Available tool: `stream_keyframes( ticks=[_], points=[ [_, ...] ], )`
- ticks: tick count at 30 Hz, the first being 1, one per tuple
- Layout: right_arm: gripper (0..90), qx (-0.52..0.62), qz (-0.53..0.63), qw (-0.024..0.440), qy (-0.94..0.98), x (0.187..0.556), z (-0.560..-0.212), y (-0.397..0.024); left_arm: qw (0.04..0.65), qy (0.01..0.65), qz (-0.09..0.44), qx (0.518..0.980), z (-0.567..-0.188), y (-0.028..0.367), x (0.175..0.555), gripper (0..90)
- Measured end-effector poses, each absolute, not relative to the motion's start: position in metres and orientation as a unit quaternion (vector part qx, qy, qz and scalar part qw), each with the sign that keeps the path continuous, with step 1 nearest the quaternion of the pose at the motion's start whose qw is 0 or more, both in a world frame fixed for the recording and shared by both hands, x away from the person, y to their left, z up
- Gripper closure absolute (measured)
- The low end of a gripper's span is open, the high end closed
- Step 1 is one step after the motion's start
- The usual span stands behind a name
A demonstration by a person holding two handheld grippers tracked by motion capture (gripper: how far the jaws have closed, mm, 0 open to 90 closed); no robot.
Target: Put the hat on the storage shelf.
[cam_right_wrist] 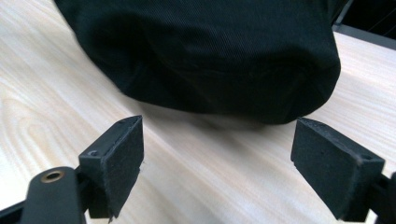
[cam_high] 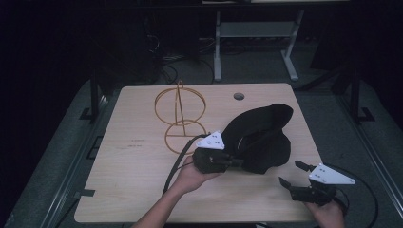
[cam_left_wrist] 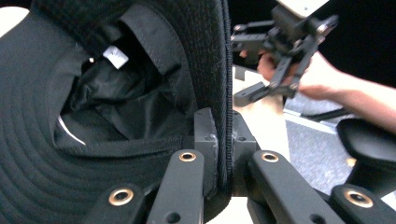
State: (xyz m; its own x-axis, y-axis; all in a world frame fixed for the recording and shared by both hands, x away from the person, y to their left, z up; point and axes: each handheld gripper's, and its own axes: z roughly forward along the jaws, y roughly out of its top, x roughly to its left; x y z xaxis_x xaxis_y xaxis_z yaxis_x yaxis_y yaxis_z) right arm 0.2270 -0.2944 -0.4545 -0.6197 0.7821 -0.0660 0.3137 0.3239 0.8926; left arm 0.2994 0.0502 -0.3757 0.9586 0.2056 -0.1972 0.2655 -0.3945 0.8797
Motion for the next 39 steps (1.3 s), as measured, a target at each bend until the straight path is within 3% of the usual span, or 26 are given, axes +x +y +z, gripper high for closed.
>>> stream_keyframes(
  ticks=[10, 16, 19, 23, 28, 36, 39],
  points=[
    [17.1, 0.342, 0.478, 0.256, 0.767, 0.236, -0.447, -0.29, 0.538, 0.134, -0.042, 0.831, -0.373, 0.058, 0.297, 85.4],
    [23.3, 0.322, 0.486, 0.234, 0.778, 0.248, -0.448, -0.29, 0.534, 0.124, -0.044, 0.835, -0.373, 0.06, 0.297, 85.5],
    [32.0, 0.319, 0.483, 0.218, 0.786, 0.252, -0.452, -0.288, 0.534, 0.125, -0.044, 0.835, -0.374, 0.059, 0.296, 85.5],
    [60.3, 0.307, 0.475, 0.229, 0.793, 0.253, -0.453, -0.284, 0.532, 0.126, -0.046, 0.836, -0.376, 0.057, 0.296, 85.5],
    [86.6, 0.302, 0.464, 0.244, 0.796, 0.254, -0.453, -0.28, 0.531, 0.117, -0.046, 0.838, -0.377, 0.053, 0.292, 85.6],
    [89.4, 0.302, 0.471, 0.247, 0.791, 0.249, -0.449, -0.283, 0.525, 0.117, -0.038, 0.842, -0.379, 0.058, 0.291, 84.8],
    [89.5, 0.295, 0.47, 0.25, 0.793, 0.247, -0.447, -0.284, 0.523, 0.121, -0.027, 0.843, -0.379, 0.06, 0.29, 80.4]
  ],
)
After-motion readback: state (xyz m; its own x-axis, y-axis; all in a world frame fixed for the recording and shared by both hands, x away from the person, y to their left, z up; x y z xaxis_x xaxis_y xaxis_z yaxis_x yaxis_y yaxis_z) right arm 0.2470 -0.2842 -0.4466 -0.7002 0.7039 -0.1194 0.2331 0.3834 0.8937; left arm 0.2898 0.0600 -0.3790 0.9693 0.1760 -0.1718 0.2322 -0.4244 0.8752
